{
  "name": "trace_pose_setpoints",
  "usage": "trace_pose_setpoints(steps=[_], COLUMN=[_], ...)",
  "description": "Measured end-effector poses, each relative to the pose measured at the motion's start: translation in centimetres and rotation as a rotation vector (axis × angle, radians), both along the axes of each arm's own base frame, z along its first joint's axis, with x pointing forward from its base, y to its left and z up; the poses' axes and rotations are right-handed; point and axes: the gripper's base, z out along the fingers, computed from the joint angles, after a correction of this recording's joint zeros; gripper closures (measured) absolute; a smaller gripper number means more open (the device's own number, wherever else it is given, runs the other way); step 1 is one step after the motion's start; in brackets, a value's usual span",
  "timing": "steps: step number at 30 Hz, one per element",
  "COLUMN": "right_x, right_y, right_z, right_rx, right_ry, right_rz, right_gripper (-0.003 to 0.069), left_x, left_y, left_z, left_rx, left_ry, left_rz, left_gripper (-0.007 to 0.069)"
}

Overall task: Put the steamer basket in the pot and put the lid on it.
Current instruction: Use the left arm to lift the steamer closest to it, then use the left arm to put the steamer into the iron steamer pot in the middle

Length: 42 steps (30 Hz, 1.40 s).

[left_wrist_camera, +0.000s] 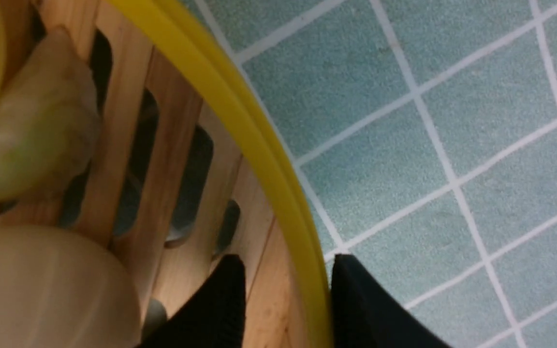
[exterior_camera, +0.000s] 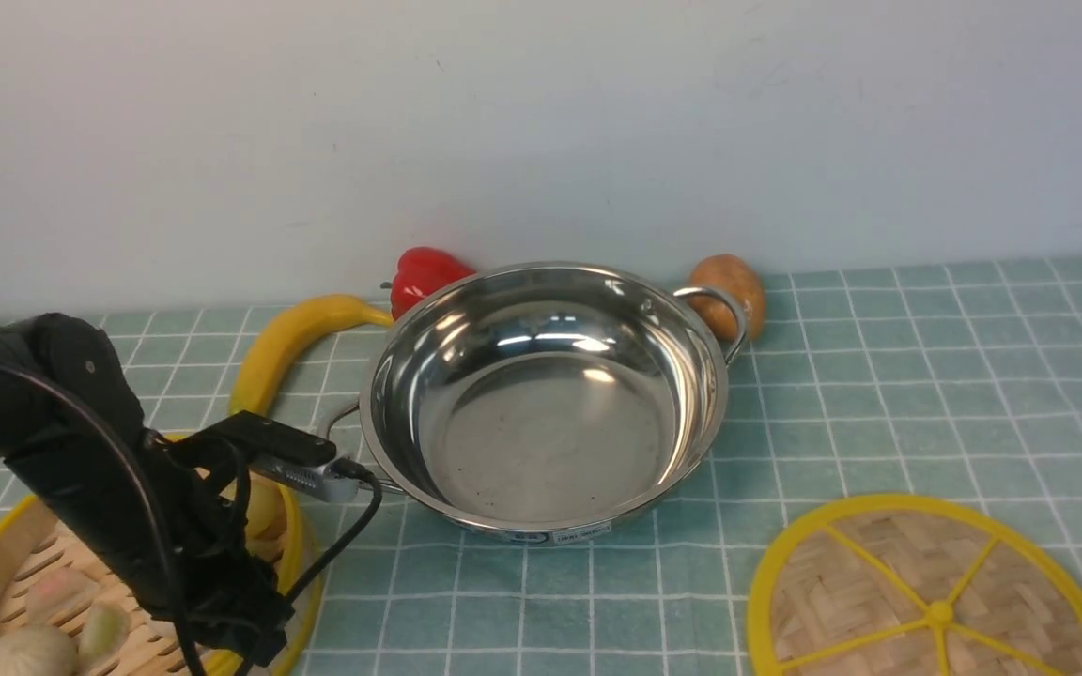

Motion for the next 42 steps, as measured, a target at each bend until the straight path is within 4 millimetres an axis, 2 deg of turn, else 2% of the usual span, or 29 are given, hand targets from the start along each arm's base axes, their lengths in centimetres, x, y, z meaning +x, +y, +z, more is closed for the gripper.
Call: trace_pose_setpoints(steps=[4, 7, 8, 9, 13, 16, 19, 23, 28, 32, 35, 37, 41, 42], right_x=[0.0, 0.0, 0.0, 0.0, 0.0, 0.0, 0.0, 0.0, 0.0, 0.0, 0.0, 0.0, 0.0, 0.0], right_y=[0.0, 0.0, 0.0, 0.0, 0.0, 0.0, 0.0, 0.0, 0.0, 0.0, 0.0, 0.0, 0.0, 0.0], right_z=[0.0, 0.0, 0.0, 0.0, 0.0, 0.0, 0.0, 0.0, 0.0, 0.0, 0.0, 0.0, 0.0, 0.0], right_rx=[0.000, 0.000, 0.000, 0.000, 0.000, 0.000, 0.000, 0.000, 0.000, 0.000, 0.000, 0.000, 0.000, 0.000], right_ry=[0.000, 0.000, 0.000, 0.000, 0.000, 0.000, 0.000, 0.000, 0.000, 0.000, 0.000, 0.000, 0.000, 0.000], right_rz=[0.000, 0.000, 0.000, 0.000, 0.000, 0.000, 0.000, 0.000, 0.000, 0.000, 0.000, 0.000, 0.000, 0.000], right_gripper=[0.0416, 0.0416, 0.0416, 0.0416, 0.0416, 0.0416, 0.0416, 0.0416, 0.0416, 0.0416, 0.0416, 0.0416, 0.0416, 0.0416], left_x=[0.1, 0.1, 0.0, 0.1, 0.1, 0.3, 0.7, 1.0, 1.5, 1.9, 2.3, 2.6, 3.1, 3.4], left_y=[0.0, -0.1, -0.1, -0.1, 0.0, 0.2, 0.3, -0.5, -2.6, -4.5, -7.0, -9.0, -11.7, -13.3], left_z=[-0.6, -0.8, -0.7, -0.7, -0.3, 0.9, 4.1, 8.8, 14.0, 15.7, 16.3, 16.1, 15.6, 15.1], left_rx=[-0.001, -0.006, -0.010, -0.008, 0.005, 0.023, 0.055, 0.105, 0.132, 0.122, 0.111, 0.101, 0.088, 0.084], left_ry=[0.021, 0.032, 0.037, 0.039, 0.038, 0.029, -0.019, -0.112, -0.263, -0.335, -0.379, -0.399, -0.445, -0.476], left_rz=[0.001, 0.008, 0.012, 0.021, 0.010, -0.003, -0.023, -0.074, -0.167, -0.278, -0.451, -0.567, -0.695, -0.767], left_gripper=[0.0422, 0.0489, 0.0550, 0.0578, 0.0579, 0.0590, 0.0598, 0.0595, 0.0595, 0.0595, 0.0595, 0.0595, 0.0595, 0.0595])
